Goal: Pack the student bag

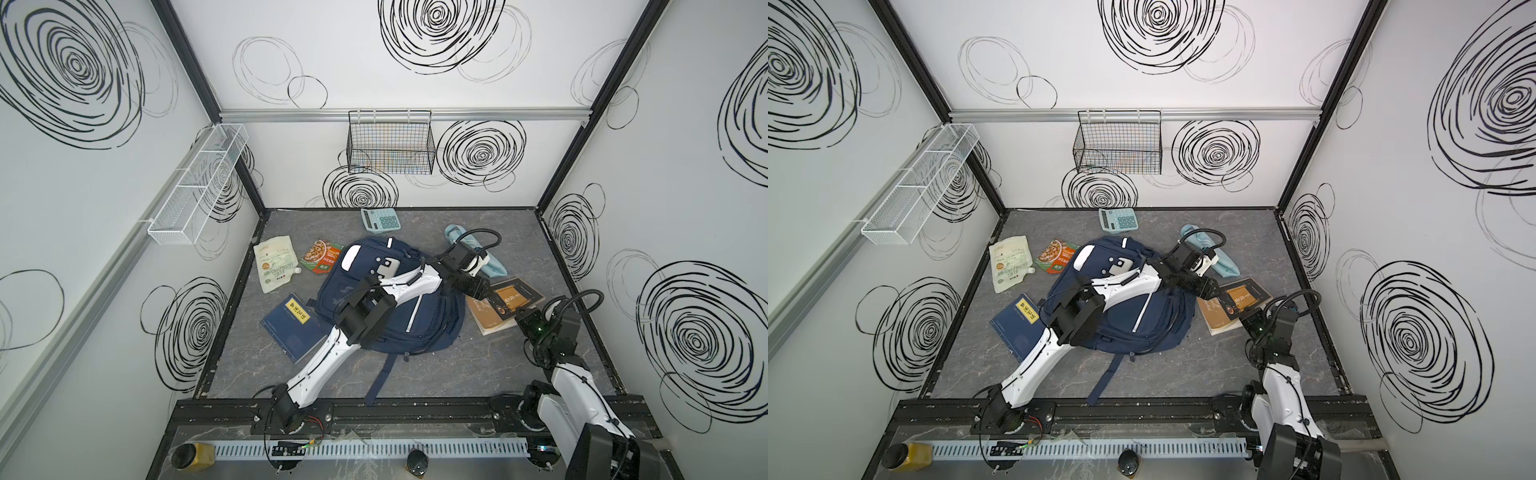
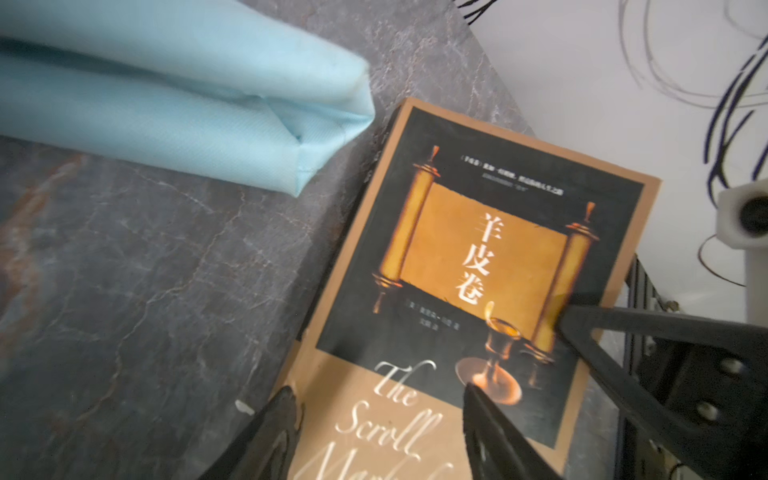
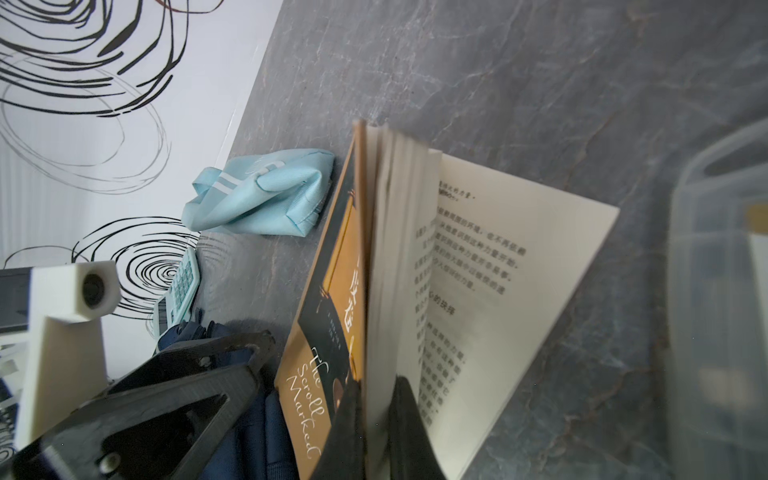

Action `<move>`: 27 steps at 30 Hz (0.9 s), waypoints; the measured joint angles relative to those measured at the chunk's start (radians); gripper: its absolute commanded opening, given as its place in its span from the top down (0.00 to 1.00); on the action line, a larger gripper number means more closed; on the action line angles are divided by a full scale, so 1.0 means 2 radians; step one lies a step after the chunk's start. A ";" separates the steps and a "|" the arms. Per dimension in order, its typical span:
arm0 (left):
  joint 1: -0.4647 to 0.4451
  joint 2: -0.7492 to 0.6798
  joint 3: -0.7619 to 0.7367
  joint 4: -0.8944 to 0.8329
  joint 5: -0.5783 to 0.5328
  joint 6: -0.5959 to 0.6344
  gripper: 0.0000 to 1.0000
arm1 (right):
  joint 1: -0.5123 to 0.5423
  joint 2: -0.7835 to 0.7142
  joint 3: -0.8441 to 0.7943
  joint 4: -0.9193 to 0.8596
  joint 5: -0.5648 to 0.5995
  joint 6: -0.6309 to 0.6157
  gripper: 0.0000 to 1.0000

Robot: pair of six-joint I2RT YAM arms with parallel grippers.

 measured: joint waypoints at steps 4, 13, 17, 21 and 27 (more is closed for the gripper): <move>0.001 -0.047 -0.012 0.000 0.005 0.003 0.30 | 0.000 -0.003 0.017 -0.001 -0.023 -0.008 1.00; 0.046 -0.077 -0.017 -0.008 0.030 0.048 0.28 | -0.001 -0.018 0.023 0.024 -0.080 -0.009 1.00; 0.068 -0.058 -0.017 -0.019 0.051 0.068 0.27 | -0.001 -0.021 0.023 0.044 -0.107 -0.007 1.00; 0.073 -0.027 -0.006 -0.023 0.081 0.074 0.27 | 0.000 -0.021 0.023 0.067 -0.133 0.001 1.00; 0.070 0.024 0.013 -0.019 0.142 0.075 0.22 | 0.010 -0.023 0.029 0.086 -0.167 0.003 1.00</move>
